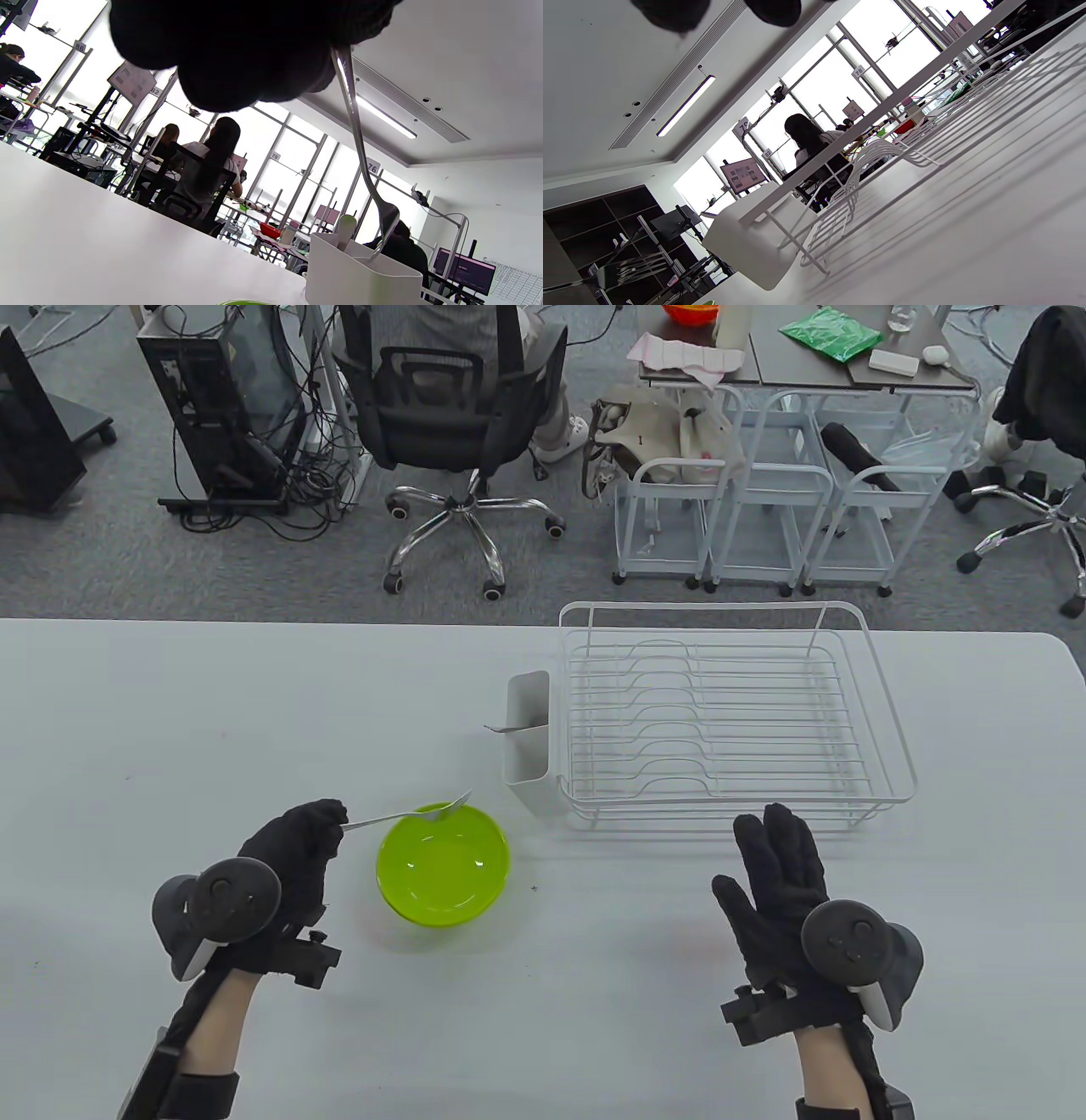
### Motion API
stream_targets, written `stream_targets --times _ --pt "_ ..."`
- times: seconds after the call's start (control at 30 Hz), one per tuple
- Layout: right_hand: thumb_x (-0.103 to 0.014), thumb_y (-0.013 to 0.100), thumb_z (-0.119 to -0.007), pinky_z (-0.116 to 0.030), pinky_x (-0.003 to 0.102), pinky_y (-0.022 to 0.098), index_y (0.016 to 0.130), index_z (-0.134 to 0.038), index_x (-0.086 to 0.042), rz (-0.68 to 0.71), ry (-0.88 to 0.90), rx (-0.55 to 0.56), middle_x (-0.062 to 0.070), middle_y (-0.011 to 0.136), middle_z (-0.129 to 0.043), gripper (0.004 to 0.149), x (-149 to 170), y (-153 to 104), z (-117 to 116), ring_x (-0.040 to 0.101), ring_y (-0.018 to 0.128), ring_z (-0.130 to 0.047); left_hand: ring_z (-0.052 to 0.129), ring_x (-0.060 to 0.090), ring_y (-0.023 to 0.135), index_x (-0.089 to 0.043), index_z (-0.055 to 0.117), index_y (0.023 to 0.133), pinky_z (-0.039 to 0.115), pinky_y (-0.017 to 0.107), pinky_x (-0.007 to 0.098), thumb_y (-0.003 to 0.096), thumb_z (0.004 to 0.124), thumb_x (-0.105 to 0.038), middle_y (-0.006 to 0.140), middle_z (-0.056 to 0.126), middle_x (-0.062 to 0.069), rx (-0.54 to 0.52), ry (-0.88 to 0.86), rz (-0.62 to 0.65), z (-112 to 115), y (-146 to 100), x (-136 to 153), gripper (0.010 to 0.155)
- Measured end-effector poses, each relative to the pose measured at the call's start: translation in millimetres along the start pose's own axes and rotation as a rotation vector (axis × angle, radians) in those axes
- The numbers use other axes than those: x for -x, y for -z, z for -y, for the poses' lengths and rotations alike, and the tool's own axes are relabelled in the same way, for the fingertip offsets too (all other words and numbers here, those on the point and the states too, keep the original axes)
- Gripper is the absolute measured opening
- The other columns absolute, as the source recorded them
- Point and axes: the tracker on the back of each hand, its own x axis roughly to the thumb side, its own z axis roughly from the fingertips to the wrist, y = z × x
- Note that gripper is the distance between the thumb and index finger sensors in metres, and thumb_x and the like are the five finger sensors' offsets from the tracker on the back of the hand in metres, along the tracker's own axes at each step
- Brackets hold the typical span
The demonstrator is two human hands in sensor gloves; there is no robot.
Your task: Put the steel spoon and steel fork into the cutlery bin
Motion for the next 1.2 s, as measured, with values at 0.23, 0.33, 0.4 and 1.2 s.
stream_targets --times 0.23,0.33,0.4,1.2 --pt "-0.052 0.051 -0.064 -0.031 0.064 0.072 0.113 -0.047 -0.022 0.017 0.007 0.020 0.012 0.118 -0.029 0.071 -4 -1 5 0.041 0.110 -0.022 0.098 0.015 0.040 -0.022 0.080 0.089 0.086 0.038 0.035 0.0528 0.057 -0.042 0.059 0.096 -0.008 -0.026 0.085 0.063 -17 41 -32 0.047" --pt "-0.052 0.051 -0.064 -0.031 0.064 0.072 0.113 -0.047 -0.022 0.017 0.014 0.026 0.012 0.118 -0.029 0.071 -3 -1 7 0.041 0.110 -0.023 0.098 0.015 0.040 -0.023 0.080 0.088 0.086 0.038 0.035 0.0529 0.057 -0.042 0.059 0.096 -0.008 -0.027 0.120 0.074 -20 59 -42 0.047" --pt "-0.052 0.051 -0.064 -0.031 0.064 0.072 0.113 -0.047 -0.022 0.018 0.018 0.030 0.012 0.118 -0.028 0.071 -3 -1 8 0.041 0.110 -0.023 0.098 0.014 0.040 -0.023 0.080 0.088 0.086 0.039 0.035 0.0529 0.056 -0.042 0.059 0.096 -0.009 -0.010 0.140 0.072 -19 72 -50 0.047" --pt "-0.053 0.051 -0.064 -0.031 0.064 0.072 0.113 -0.047 -0.021 0.024 0.056 0.066 0.012 0.118 -0.029 0.072 -3 -2 15 0.041 0.110 -0.023 0.095 0.018 0.058 -0.025 0.080 0.091 0.083 0.052 0.039 0.0535 0.060 -0.042 0.072 0.092 -0.005 0.498 0.246 -0.057 91 193 -95 0.045"
